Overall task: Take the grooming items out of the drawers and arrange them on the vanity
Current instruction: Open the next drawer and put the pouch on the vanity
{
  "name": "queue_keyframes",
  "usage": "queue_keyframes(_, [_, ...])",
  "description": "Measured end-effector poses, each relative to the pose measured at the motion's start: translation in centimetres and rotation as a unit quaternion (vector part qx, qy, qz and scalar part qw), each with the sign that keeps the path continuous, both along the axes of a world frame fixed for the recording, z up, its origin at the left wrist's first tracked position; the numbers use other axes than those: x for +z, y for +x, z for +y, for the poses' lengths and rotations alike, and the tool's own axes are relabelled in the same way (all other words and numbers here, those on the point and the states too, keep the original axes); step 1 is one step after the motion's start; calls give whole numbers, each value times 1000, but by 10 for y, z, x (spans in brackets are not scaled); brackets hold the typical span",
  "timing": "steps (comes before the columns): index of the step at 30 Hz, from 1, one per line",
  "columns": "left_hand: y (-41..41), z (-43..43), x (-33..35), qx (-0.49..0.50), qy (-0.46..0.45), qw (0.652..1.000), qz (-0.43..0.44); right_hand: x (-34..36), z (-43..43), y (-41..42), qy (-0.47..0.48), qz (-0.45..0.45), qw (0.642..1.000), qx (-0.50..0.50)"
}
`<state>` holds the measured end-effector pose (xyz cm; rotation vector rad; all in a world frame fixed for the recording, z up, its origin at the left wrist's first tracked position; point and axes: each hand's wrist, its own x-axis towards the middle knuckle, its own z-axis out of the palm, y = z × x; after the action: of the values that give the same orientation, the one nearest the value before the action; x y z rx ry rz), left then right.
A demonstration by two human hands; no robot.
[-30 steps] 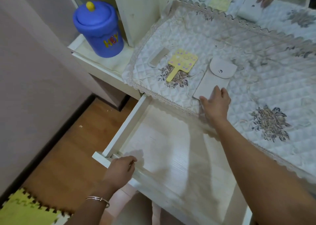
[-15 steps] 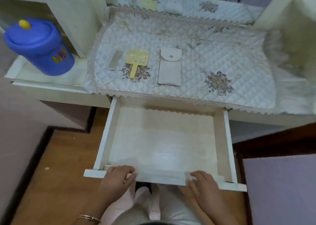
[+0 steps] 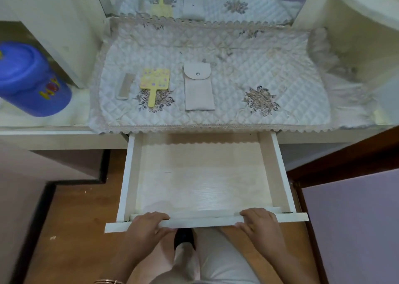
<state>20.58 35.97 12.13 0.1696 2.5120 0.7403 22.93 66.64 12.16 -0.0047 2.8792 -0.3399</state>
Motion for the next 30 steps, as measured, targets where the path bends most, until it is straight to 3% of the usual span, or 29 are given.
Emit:
queue_keyframes(7, [-72,9,-3,8,-62,989,135,-1,4,-83,22,26,999,26])
queue_keyframes(15, [-151,30,6,33,-148,944,294,1,-3,-178,49,163,985,27])
queue_keyframes(22, [-193,26,-5,32,-180,923,339,-9,4,-223,65,212,973,63])
queue_keyframes(30, [-220,36,-6,116,-188,933,283,-9,0,-251,44,229,971,50])
